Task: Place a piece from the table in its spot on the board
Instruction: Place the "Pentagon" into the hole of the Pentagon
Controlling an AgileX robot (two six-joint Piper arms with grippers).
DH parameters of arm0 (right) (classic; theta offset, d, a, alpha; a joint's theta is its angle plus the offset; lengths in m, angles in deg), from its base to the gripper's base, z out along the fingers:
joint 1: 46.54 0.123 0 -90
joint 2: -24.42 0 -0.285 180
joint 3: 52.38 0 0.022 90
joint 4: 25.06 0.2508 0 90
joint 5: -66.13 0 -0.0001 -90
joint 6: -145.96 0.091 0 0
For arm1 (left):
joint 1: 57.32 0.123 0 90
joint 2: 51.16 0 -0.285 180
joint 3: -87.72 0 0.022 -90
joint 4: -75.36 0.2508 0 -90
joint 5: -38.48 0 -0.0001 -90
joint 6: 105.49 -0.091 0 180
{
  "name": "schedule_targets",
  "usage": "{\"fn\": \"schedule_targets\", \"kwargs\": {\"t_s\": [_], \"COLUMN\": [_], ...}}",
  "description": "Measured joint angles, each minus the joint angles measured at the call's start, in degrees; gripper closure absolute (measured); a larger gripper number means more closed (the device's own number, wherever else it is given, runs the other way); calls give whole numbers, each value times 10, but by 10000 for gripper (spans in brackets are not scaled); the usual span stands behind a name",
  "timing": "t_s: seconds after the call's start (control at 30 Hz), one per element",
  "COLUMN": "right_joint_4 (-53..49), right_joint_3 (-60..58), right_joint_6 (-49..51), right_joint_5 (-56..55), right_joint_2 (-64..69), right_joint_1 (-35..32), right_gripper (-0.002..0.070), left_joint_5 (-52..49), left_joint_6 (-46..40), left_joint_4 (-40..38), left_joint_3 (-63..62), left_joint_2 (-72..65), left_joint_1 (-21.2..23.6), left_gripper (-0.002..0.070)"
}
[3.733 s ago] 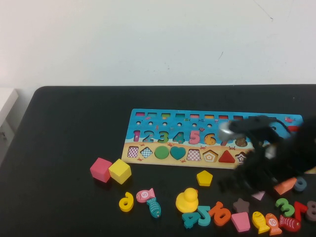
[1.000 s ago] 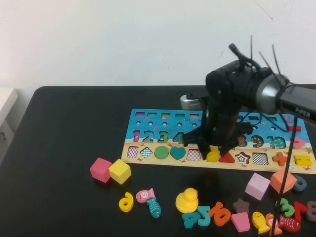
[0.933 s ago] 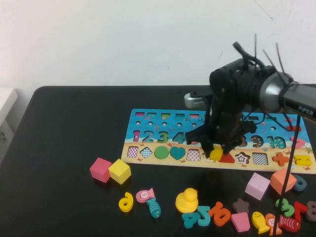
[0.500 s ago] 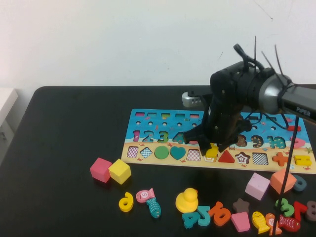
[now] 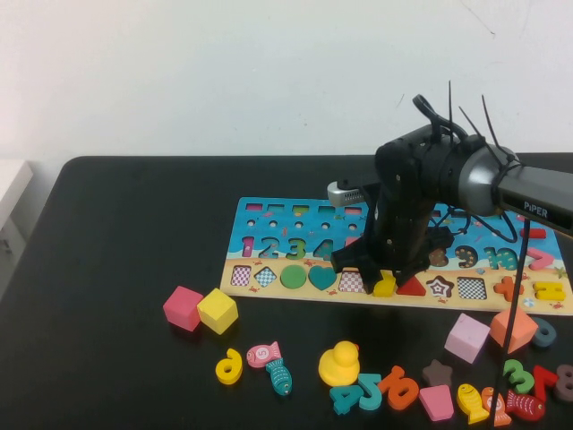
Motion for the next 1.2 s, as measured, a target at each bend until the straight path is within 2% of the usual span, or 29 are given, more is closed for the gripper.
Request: {"fn": "schedule_targets", "kwargs": {"t_s": [1.2], "right_joint_4": [-25], "right_joint_3": [0], "right_joint_6": [15], "right_joint_5": [-26], "right_joint_2": [5], "right_joint_1": [0], "right_gripper": [306], "left_joint_5": [0], "left_joint_6": [0], "left_joint_4": [-1], "left_joint_3": [0], "left_joint_2": [0], "left_joint_1": [0], "left_gripper": [676]}}
